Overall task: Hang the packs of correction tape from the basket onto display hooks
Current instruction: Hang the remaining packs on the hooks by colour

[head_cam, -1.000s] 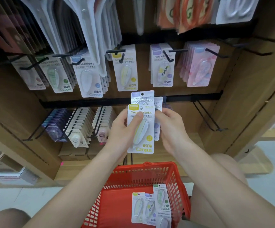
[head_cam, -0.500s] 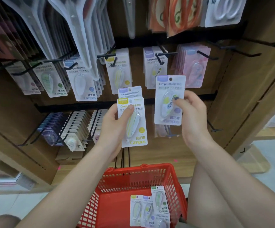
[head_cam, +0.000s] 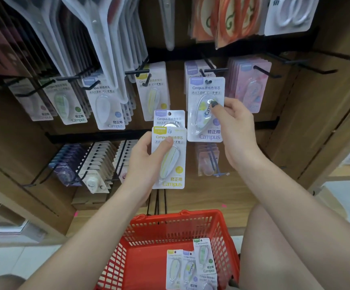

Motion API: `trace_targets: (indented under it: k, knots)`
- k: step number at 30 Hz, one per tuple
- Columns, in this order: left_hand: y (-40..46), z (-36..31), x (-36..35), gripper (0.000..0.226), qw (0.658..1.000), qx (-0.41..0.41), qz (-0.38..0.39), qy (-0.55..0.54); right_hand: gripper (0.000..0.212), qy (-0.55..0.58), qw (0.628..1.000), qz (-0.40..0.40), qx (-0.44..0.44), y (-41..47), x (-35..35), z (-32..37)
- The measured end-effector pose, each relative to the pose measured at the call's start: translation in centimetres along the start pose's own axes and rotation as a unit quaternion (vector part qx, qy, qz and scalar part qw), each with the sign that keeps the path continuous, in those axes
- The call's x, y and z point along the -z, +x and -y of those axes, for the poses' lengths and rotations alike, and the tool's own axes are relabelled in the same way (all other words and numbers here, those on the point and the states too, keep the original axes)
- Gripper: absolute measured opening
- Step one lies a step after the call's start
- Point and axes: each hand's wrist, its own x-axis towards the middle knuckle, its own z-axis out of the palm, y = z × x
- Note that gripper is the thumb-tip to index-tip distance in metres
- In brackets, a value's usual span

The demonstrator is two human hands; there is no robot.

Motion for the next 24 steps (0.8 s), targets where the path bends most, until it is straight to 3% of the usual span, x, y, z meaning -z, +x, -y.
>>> trace_targets:
  k: [8,12,13,16,18,21,24]
  knots:
    - [0.0,-0.8,0.6,0.013,1.0,0.011,0.004,-0.009,0.034,-0.145,0.987,-0.03,-0.058,6.9,-1.8,-0.4]
    - [0.1,-0.6,1.1,0.016,1.0,0.012,0.016,-0.019,0.08,-0.141,0.98,-0.029,-0.14,7.1,-2.0,-0.8]
    - [0.2,-0.6,1.2,0.017,1.0,0.01,0.02,-0.02,0.083,-0.158,0.978,-0.026,-0.134,6.0,-2.1,-0.6]
    - [0.2,-0.5,1.4,0.017,1.0,0.006,0.023,-0.019,0.045,-0.182,0.979,-0.016,-0.094,2.8,-1.8,-1.5]
    - [0.2,-0.5,1.4,0.017,1.0,-0.004,0.026,-0.014,0.029,-0.077,0.981,0.079,-0.159,0.3,-2.2,-1.6]
    - [0.1,-0.5,1.3,0.019,0.999,-0.022,0.036,0.008,0.035,0.05,0.943,0.217,-0.249,-2.4,-2.7,-1.5]
    - [-0.1,-0.5,1.0,0.02,0.998,-0.047,0.025,0.04,0.033,0.103,0.934,0.228,-0.256,-3.7,-3.1,-2.1]
